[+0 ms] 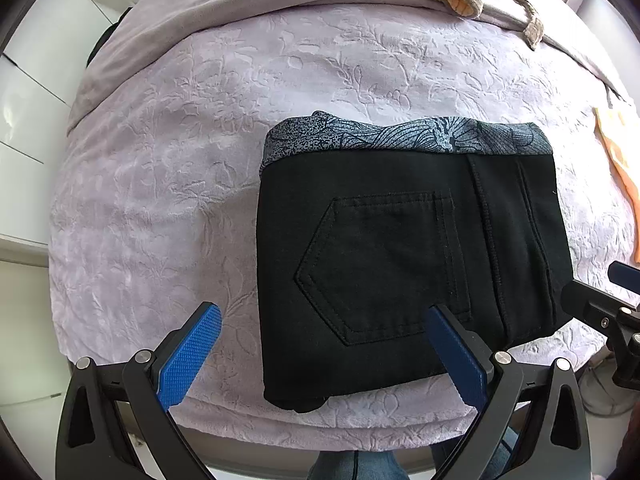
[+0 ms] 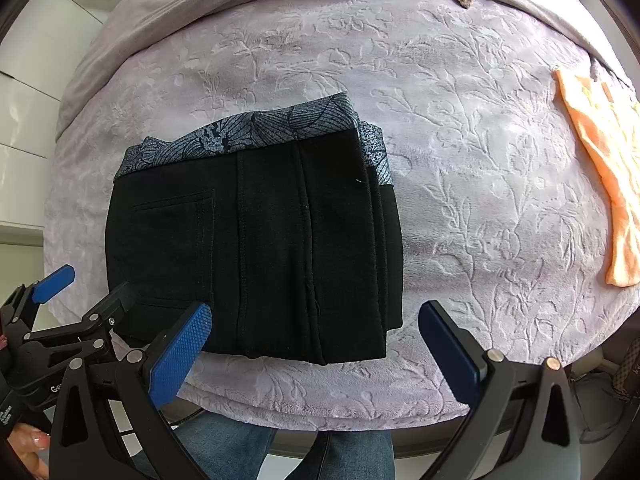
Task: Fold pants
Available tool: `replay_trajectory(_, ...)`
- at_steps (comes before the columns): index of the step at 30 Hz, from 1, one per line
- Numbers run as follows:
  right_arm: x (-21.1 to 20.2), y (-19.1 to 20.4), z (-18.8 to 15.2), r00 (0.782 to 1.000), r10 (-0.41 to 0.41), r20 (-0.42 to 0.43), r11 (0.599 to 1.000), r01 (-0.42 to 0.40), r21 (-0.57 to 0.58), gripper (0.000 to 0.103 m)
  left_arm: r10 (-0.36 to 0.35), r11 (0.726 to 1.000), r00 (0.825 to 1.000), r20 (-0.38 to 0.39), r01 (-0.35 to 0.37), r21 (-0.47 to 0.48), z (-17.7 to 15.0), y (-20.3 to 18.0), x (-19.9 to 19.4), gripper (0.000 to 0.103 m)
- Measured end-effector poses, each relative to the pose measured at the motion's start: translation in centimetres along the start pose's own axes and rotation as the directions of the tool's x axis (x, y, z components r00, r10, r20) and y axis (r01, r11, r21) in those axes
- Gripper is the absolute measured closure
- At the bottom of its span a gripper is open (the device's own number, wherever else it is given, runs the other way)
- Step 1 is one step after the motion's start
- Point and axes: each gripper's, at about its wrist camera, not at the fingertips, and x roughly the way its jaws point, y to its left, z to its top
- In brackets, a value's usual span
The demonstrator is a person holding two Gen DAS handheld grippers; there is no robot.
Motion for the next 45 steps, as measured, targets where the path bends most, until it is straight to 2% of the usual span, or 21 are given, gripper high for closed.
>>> replay_trajectory(45,0.1,0.04,-0.03,1.0,-0.002,0.001,1.0,0.002,-0.005,0.0,-0.009,1.0,1.0,-0.007,0.009,0.013,-0.03,-0.34,0.07,0.0)
